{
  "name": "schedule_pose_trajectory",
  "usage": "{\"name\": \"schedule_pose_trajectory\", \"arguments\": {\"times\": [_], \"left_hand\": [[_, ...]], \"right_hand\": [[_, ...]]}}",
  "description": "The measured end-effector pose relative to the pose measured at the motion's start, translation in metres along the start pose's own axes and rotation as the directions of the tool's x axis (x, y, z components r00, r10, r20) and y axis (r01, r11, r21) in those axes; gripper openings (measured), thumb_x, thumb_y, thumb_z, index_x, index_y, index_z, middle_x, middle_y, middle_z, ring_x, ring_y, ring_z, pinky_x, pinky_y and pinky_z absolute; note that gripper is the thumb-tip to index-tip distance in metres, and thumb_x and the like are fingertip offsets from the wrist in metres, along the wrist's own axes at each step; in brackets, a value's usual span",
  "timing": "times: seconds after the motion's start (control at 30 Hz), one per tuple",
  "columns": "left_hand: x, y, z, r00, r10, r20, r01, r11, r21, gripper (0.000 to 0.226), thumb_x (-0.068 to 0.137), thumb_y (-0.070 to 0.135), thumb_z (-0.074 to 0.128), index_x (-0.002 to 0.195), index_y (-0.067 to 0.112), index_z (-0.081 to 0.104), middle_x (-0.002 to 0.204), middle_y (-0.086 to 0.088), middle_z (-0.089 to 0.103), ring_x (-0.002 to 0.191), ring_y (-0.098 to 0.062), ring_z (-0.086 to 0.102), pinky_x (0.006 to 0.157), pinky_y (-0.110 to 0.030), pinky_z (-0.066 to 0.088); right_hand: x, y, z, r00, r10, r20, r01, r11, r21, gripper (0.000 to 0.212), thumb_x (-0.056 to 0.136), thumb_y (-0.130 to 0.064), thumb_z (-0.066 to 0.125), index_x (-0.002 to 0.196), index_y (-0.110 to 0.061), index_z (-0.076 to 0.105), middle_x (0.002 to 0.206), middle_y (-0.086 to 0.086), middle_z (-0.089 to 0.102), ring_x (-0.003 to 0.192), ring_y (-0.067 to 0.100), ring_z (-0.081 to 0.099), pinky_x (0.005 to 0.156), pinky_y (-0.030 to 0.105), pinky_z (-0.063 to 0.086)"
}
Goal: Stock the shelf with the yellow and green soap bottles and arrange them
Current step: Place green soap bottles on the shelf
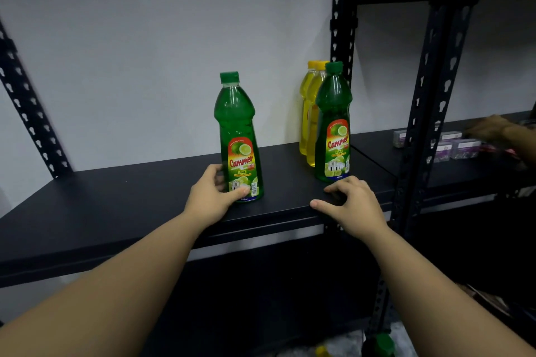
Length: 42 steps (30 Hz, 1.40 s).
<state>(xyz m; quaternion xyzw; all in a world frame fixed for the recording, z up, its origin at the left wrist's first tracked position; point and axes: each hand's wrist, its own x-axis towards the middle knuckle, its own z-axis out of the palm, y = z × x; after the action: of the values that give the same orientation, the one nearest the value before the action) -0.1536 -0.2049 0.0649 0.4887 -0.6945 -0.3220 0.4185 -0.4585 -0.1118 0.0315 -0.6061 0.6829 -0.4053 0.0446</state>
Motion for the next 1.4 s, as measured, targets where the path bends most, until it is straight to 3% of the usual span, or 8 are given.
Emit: {"name": "schedule_pose_trajectory", "arguments": {"times": [0.33, 0.57, 0.83, 1.2, 1.4], "left_hand": [[0.068, 0.005, 0.069, 0.999, 0.027, -0.030, -0.024, 0.995, 0.101, 0.086, 0.078, 0.047, 0.088, 0.149, 0.023, 0.044, 0.147, 0.000, 0.060, 0.127, -0.017, 0.063, 0.111, -0.044, 0.048], [0.125, 0.005, 0.107, 0.997, 0.031, -0.065, -0.019, 0.984, 0.175, 0.083, 0.081, 0.050, 0.084, 0.148, 0.022, 0.043, 0.145, -0.001, 0.061, 0.128, -0.022, 0.062, 0.108, -0.047, 0.049], [0.170, 0.008, 0.136, 0.998, 0.019, -0.063, -0.007, 0.984, 0.178, 0.081, 0.087, 0.044, 0.081, 0.151, 0.020, 0.038, 0.142, -0.006, 0.062, 0.127, -0.025, 0.061, 0.103, -0.038, 0.049], [0.174, 0.015, 0.139, 1.000, -0.023, -0.017, 0.026, 0.968, 0.251, 0.087, 0.089, 0.053, 0.074, 0.159, 0.026, 0.029, 0.149, -0.004, 0.057, 0.133, -0.027, 0.056, 0.104, -0.039, 0.045], [0.135, 0.029, 0.125, 0.992, -0.038, 0.120, -0.003, 0.946, 0.325, 0.099, 0.088, 0.051, 0.077, 0.160, 0.011, 0.023, 0.159, -0.009, 0.045, 0.144, -0.028, 0.045, 0.109, -0.036, 0.040]], "right_hand": [[-0.004, 0.007, 0.013, 0.991, -0.057, -0.119, 0.058, 0.998, -0.002, 0.057, 0.076, -0.072, 0.071, 0.113, -0.028, 0.074, 0.104, -0.018, 0.056, 0.108, 0.004, 0.043, 0.102, 0.032, 0.040], [-0.002, 0.013, 0.017, 0.988, -0.096, -0.121, 0.092, 0.995, -0.033, 0.057, 0.079, -0.075, 0.065, 0.115, -0.031, 0.072, 0.107, -0.019, 0.054, 0.114, 0.006, 0.042, 0.103, 0.028, 0.032], [-0.003, 0.019, 0.018, 0.983, -0.135, -0.124, 0.130, 0.990, -0.047, 0.059, 0.080, -0.078, 0.059, 0.115, -0.032, 0.072, 0.109, -0.021, 0.054, 0.113, 0.003, 0.042, 0.098, 0.024, 0.026], [-0.005, 0.018, 0.018, 0.981, -0.149, -0.122, 0.144, 0.988, -0.048, 0.062, 0.080, -0.080, 0.053, 0.114, -0.032, 0.071, 0.108, -0.021, 0.054, 0.110, 0.004, 0.044, 0.099, 0.026, 0.030], [-0.010, 0.021, 0.010, 0.981, -0.182, -0.059, 0.178, 0.982, -0.067, 0.054, 0.085, -0.061, 0.070, 0.129, -0.030, 0.068, 0.125, -0.019, 0.055, 0.125, 0.004, 0.041, 0.104, 0.026, 0.028]]}}
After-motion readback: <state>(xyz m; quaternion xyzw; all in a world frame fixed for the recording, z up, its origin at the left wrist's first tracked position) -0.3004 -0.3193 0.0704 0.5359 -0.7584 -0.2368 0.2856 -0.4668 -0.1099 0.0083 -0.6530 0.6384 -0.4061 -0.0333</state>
